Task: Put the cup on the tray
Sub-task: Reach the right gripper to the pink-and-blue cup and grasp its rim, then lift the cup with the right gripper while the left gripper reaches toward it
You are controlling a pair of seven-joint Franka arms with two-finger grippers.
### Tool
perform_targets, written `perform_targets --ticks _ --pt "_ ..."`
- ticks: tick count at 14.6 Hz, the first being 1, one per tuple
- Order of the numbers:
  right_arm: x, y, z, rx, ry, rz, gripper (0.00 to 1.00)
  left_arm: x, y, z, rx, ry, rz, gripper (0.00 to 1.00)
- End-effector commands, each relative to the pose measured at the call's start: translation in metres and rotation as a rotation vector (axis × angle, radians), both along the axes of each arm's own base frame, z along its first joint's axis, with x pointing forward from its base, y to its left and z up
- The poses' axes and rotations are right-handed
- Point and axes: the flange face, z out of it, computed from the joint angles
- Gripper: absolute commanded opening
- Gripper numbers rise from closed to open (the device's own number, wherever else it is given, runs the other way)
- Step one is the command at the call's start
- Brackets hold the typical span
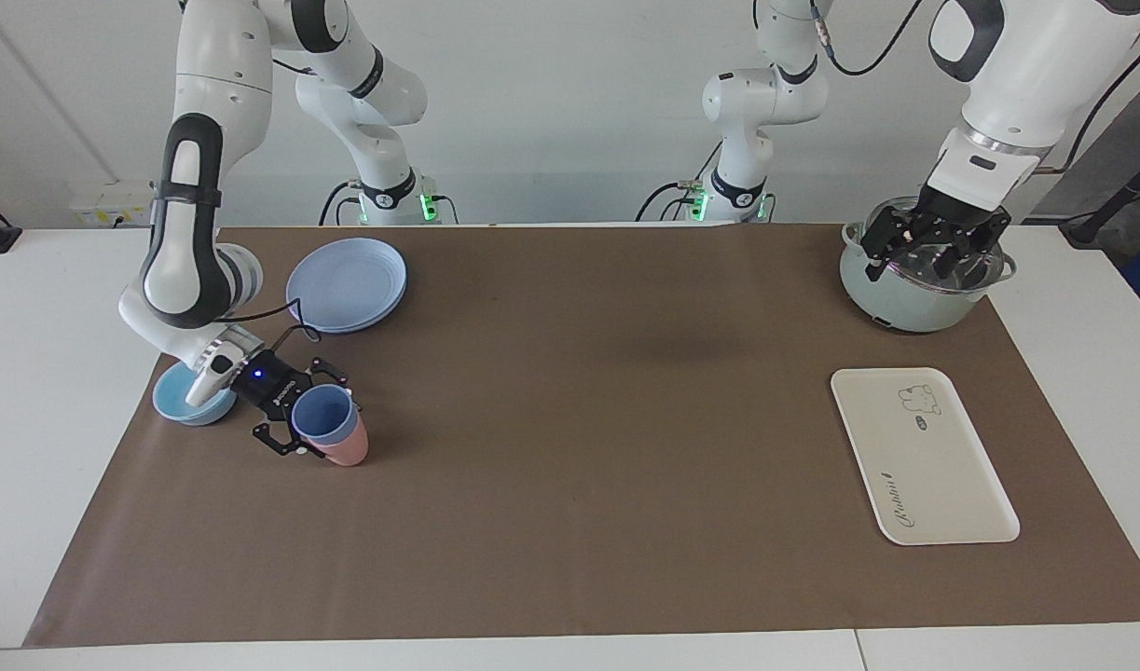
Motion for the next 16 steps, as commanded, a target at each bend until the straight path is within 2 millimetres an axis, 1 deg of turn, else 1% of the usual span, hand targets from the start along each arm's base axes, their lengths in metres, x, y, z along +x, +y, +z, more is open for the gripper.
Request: perform_targets --ticks 1,3,5,6,7,9,11,12,13,14,15,16 --pt "-0.001 0.001 -0.002 0.005 -0.019 -0.023 0.0 -0.007 0.003 0.001 0.014 -0.017 -0.016 1.0" --pt "0.003 0.001 0.004 0.015 -0.01 -0.036 0.0 -0.006 0.004 0.003 0.01 -0.034 -0.011 1.0" --pt "0.008 0.001 0.02 0.017 -0.001 -0.054 0.0 -0.005 0.003 0.001 0.009 -0.037 -0.01 1.0" --pt "0.011 0.003 0.033 0.011 0.004 -0.066 0.0 -0.004 0.002 0.0 0.005 -0.037 -0.01 1.0" --pt "0.012 0.01 0.045 0.009 0.024 -0.074 0.0 -0.004 0.002 0.002 -0.002 -0.042 -0.009 1.0" --pt "0.014 0.015 0.068 -0.01 0.061 -0.11 0.0 -0.002 -0.004 0.001 -0.073 -0.045 0.005 1.0" --pt "0.016 0.031 0.096 -0.02 0.105 -0.155 0.0 0.001 -0.006 0.001 -0.148 -0.048 0.02 0.97" --pt "0.017 0.042 0.11 -0.024 0.131 -0.18 0.0 0.004 -0.009 0.001 -0.186 -0.052 0.026 0.97" --pt "0.018 0.057 0.123 -0.038 0.157 -0.203 0.0 0.01 -0.018 -0.006 -0.229 -0.041 0.042 0.97" --pt "0.019 0.064 0.134 -0.048 0.178 -0.236 0.0 0.018 -0.028 -0.012 -0.274 -0.025 0.075 0.97" --pt "0.021 0.079 0.144 -0.055 0.197 -0.256 0.0 0.032 -0.04 -0.018 -0.313 -0.017 0.116 0.97" --pt "0.023 0.092 0.151 -0.062 0.219 -0.285 0.0 0.046 -0.063 -0.021 -0.347 -0.017 0.138 0.98"
